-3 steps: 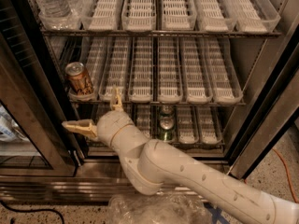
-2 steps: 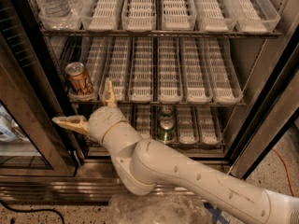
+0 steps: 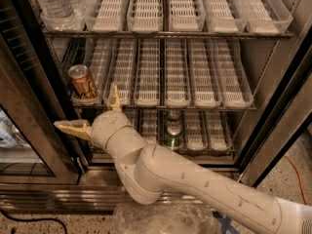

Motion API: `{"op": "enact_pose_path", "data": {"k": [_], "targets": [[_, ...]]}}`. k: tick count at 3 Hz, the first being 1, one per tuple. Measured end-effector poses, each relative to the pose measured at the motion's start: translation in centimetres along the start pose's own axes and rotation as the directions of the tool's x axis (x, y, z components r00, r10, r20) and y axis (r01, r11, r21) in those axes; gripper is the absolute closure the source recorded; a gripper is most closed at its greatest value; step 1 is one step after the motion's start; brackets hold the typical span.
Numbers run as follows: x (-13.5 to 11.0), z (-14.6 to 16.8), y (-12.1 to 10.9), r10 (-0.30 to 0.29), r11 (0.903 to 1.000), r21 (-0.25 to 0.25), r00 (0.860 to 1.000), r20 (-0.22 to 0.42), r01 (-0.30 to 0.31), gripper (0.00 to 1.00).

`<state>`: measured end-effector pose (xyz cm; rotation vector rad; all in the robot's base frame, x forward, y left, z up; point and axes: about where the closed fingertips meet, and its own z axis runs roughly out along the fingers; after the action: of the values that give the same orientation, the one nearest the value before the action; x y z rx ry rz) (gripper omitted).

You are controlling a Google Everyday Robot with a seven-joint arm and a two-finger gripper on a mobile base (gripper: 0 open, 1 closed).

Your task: Pick orange can from middle shelf of fridge

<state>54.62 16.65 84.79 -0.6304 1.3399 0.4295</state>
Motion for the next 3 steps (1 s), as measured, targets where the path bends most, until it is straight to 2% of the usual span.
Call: {"op": "enact_pose_path", "data": {"k": [1, 2, 3], "targets": [[0.0, 0.0, 0.0, 0.0, 1.0, 0.0, 1.0, 0.0, 0.0, 0.0], [0.0, 0.0, 0.0, 0.0, 1.0, 0.0, 1.0, 0.0, 0.0, 0.19], [0.0, 0.0, 0.0, 0.0, 1.0, 0.0, 1.0, 0.0, 0.0, 0.42]]}}
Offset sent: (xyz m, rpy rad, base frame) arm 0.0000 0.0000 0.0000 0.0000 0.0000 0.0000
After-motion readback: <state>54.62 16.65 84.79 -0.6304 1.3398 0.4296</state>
